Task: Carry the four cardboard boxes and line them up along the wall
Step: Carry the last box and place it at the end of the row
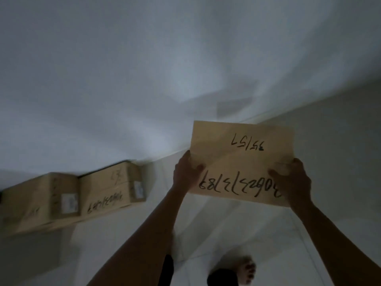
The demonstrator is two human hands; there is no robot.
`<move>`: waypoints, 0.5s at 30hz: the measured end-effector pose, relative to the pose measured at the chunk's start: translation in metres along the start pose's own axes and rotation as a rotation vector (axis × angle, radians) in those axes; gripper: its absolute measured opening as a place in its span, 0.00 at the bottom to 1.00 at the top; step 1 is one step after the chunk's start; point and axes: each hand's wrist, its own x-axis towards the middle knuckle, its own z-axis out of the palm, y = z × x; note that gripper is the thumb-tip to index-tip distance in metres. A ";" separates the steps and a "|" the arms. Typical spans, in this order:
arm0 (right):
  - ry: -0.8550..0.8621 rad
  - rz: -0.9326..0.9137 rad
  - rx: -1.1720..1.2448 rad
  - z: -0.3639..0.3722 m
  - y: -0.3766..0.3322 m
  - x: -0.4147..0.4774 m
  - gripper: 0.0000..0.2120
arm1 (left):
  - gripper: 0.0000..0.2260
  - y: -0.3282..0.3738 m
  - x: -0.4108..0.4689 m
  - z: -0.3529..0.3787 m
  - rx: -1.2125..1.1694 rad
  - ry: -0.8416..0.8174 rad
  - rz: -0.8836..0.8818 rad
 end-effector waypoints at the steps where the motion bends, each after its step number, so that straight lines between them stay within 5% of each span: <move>1: -0.032 -0.019 -0.006 0.025 -0.013 -0.012 0.36 | 0.29 -0.023 0.000 -0.022 -0.013 0.026 -0.025; 15: -0.199 -0.253 -0.222 0.362 -0.130 -0.170 0.27 | 0.31 -0.345 0.020 -0.241 -0.175 0.213 -0.191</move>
